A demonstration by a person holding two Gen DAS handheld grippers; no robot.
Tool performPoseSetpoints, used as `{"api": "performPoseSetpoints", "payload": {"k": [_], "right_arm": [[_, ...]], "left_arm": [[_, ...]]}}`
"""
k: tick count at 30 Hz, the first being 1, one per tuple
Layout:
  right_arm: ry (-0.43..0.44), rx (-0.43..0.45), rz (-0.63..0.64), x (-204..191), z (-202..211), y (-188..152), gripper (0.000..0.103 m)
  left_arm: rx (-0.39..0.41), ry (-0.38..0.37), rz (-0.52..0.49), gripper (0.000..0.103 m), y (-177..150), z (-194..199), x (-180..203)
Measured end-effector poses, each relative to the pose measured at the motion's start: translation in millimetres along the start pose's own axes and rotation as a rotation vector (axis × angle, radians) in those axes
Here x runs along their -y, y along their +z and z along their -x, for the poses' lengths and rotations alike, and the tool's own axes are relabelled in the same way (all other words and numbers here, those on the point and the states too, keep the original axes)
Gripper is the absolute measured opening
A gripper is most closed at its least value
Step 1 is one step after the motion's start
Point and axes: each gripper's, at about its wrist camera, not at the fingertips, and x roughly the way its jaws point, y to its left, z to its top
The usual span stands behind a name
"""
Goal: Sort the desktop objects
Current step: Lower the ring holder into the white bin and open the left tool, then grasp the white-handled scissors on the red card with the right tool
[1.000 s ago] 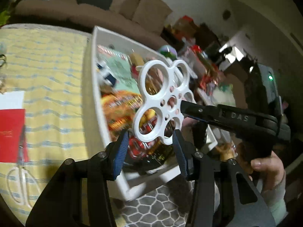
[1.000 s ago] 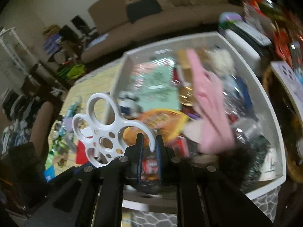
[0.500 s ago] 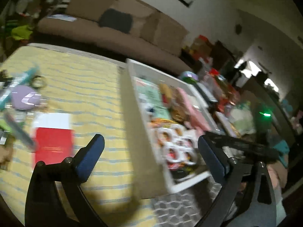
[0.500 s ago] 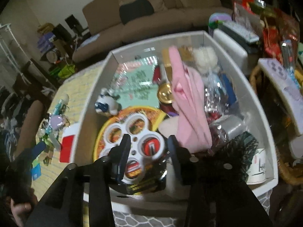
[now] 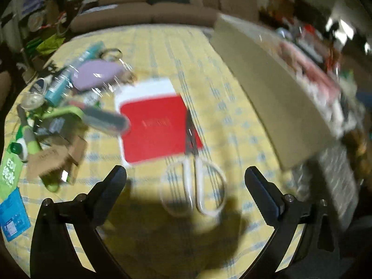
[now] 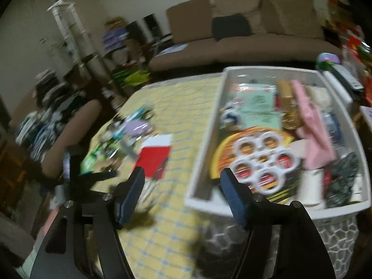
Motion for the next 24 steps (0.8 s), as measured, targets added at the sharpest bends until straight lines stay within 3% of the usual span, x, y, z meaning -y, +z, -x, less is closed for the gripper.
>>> {"api": "performPoseSetpoints", "payload": {"k": [4, 7, 10, 16, 20, 24], "right_arm": [[0.073, -0.031, 0.018, -19.1, -15.0, -11.8, 0.070], [0.121, -0.072, 0.000, -25.8, -31.4, -15.8, 0.070], [0.167, -0.097, -0.020, -32.0, -42.7, -18.0, 0.070], [0.230, -0.146, -0.076, -36.7, -67.2, -25.1, 0.070], [0.255, -0.210, -0.159, -32.8, -93.6, -37.3, 0.059], [0.311, -0.259, -0.220, -33.5, -114.6, -48.9, 0.058]], "left_arm": [[-0.056, 0.039, -0.095, 0.101, -21.0, -22.4, 19.8], [-0.048, 0.053, -0.129, 0.099, -29.7, -29.1, 24.2], [-0.009, 0.042, -0.116, 0.080, -29.0, -24.0, 21.5], [-0.026, -0.084, 0.006, 0.077, -22.0, -17.6, 2.5], [-0.042, -0.208, 0.141, 0.077, -20.0, -12.9, -21.3], [-0.051, -0.321, 0.250, 0.077, -18.8, -15.3, -43.0]]}}
